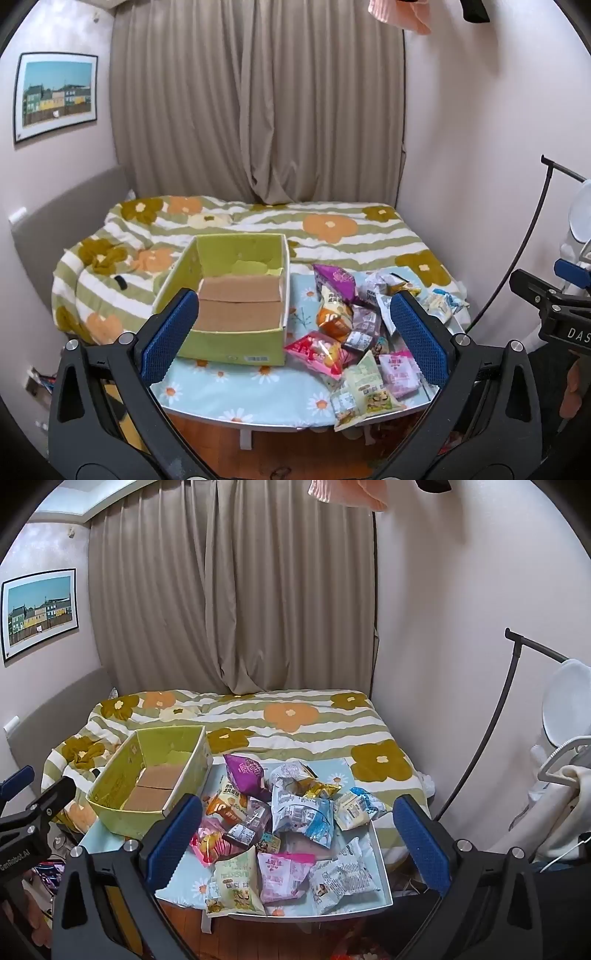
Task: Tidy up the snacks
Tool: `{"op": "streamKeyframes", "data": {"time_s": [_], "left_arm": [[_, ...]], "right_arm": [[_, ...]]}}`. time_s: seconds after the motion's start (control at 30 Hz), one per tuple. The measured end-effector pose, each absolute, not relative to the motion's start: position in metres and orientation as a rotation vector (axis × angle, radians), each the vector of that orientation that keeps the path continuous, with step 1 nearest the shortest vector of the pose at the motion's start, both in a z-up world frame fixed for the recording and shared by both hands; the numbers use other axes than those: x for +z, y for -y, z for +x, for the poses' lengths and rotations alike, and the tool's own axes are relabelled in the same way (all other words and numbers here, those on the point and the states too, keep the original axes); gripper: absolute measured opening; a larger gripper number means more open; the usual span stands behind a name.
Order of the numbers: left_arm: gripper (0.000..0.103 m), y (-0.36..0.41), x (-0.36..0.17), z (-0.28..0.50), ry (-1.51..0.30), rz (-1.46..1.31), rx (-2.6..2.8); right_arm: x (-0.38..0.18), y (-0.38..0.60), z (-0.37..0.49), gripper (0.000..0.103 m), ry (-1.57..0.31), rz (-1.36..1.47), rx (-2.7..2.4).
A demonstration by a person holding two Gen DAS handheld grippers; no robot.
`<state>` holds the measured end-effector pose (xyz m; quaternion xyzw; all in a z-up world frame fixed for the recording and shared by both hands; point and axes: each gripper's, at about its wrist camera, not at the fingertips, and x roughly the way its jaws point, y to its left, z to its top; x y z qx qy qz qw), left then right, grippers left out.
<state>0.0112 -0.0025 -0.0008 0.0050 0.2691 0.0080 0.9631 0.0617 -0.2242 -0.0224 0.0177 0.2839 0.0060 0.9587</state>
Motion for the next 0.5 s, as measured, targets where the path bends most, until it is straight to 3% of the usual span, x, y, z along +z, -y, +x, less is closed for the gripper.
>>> {"op": "streamKeyframes", "data": {"time_s": [0.5], "left_arm": [[0.103, 0.001, 0.0, 0.003, -0.483, 0.016, 0.033]], "right_arm": [[-0.022, 0.222, 0.063, 0.103, -0.579, 0.02, 0.009]]}}
